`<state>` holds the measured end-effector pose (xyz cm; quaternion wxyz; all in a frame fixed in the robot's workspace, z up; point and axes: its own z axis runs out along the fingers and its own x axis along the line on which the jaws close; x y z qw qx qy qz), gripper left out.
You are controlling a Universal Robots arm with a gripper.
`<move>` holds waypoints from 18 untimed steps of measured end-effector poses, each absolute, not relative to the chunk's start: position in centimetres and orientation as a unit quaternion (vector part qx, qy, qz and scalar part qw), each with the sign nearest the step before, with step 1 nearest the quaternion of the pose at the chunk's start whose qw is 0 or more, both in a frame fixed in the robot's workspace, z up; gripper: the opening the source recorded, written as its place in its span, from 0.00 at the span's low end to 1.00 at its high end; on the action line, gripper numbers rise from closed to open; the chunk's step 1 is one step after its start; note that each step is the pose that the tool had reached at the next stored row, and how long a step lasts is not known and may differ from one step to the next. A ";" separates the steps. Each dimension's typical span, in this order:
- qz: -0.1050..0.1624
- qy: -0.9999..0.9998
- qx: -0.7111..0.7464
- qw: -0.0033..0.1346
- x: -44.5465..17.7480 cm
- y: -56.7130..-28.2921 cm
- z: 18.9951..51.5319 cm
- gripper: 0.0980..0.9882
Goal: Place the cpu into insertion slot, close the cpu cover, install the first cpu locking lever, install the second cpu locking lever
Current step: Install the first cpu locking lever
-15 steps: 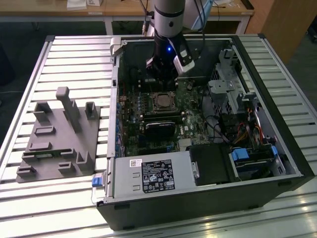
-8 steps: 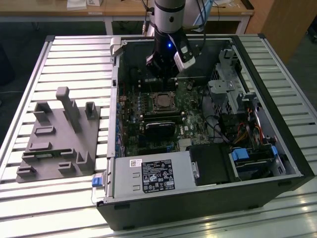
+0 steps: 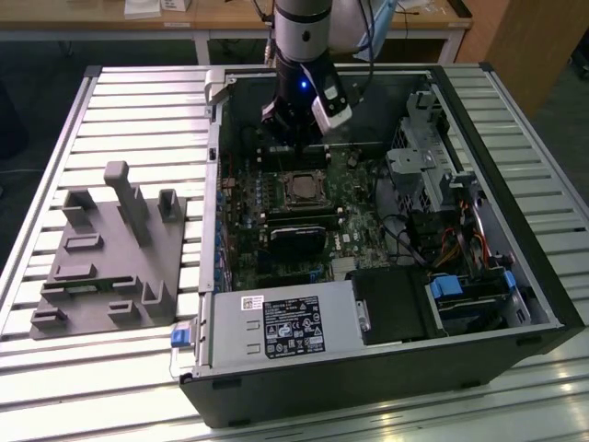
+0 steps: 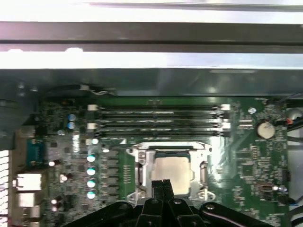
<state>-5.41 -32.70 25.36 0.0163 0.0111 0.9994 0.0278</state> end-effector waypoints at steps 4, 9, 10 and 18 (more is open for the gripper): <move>0.028 0.999 0.011 0.018 -6.9 -32.7 25.4 0.01; 0.028 0.999 0.011 0.020 -8.4 -32.7 25.4 0.01; 0.028 0.999 0.011 0.020 -8.6 -32.7 25.4 0.01; 0.041 0.999 0.011 0.020 -10.0 -32.7 25.3 0.01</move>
